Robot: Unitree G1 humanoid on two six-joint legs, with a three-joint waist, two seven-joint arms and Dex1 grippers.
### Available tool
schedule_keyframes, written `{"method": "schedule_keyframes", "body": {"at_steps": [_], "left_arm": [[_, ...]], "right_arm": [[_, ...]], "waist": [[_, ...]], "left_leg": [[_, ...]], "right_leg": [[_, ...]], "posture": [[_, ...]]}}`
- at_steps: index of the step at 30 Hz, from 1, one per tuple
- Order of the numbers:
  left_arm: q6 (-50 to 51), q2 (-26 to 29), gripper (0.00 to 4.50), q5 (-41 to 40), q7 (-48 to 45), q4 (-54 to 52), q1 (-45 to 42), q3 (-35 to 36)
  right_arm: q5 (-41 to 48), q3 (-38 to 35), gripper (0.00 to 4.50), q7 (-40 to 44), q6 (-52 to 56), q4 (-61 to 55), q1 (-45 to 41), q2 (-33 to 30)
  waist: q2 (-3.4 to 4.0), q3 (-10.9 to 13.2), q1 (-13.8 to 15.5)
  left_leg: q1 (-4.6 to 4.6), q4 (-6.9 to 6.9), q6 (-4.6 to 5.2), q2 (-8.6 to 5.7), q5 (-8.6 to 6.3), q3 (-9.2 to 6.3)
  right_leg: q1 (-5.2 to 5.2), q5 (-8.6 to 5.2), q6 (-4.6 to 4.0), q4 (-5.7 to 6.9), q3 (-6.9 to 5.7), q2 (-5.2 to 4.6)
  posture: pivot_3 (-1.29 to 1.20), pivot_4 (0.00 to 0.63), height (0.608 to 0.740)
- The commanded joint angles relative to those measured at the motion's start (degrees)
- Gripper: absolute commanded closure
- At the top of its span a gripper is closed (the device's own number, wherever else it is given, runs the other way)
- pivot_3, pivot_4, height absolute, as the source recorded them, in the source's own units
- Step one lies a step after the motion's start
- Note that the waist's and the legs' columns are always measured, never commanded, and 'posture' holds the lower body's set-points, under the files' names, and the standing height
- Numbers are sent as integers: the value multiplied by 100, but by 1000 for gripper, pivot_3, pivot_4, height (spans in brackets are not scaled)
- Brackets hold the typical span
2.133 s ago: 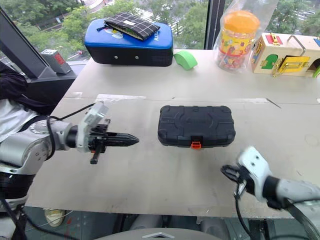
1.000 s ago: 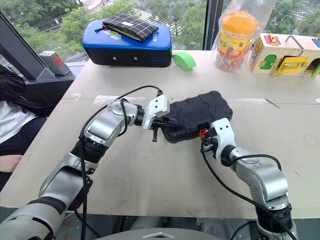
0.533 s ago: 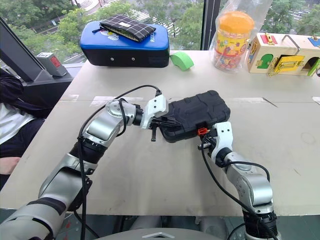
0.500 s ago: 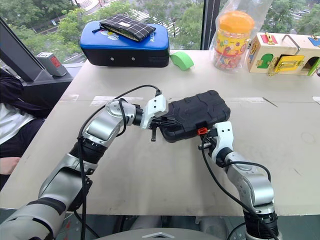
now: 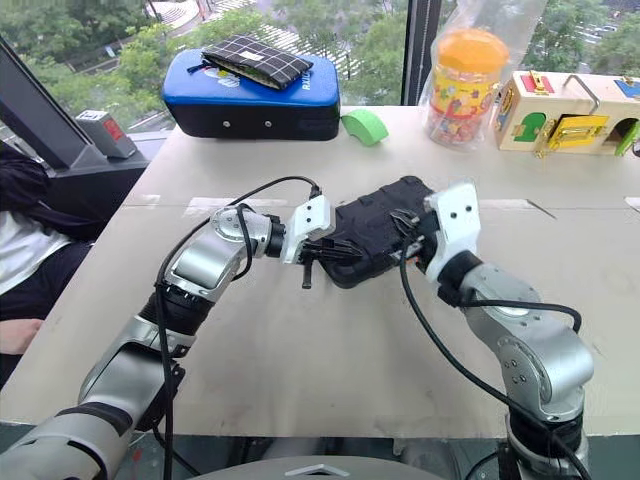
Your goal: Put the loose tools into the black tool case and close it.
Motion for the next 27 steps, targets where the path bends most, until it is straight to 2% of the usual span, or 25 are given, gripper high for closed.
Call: {"method": "schedule_keyframes", "body": {"at_steps": [1, 5, 12, 27], "left_arm": [[219, 47, 4293, 326, -20, 174, 320, -373], [233, 14, 4293, 317, -22, 149, 318, -390], [207, 34, 4293, 346, -61, 123, 305, -423], [241, 28, 4293, 410, -39, 26, 392, -429]], "right_arm": [[-116, -62, 4500, -137, 396, -112, 394, -200], [-155, 29, 4500, -262, 777, 197, 554, -126], [-384, 217, 4500, -310, 516, 920, 153, 176], [-384, 285, 4500, -145, 548, 1094, -274, 391]], "waist": [[3, 1, 9], [8, 0, 2], [9, 1, 6], [12, 4, 3]], "left_leg": [[12, -4, 2, 5, -2, 0], [16, -7, 3, 6, -2, 5], [16, -5, 2, 4, -2, 5], [16, -8, 1, 4, -2, 5]], "right_leg": [[6, -1, 0, 3, 2, 6], [6, -1, 1, 5, 9, 7], [5, -1, 1, 4, 10, 6], [5, -1, 1, 2, 10, 7]], "posture": [[0, 150, 740], [0, 150, 740], [0, 150, 740], [0, 150, 740]]}}
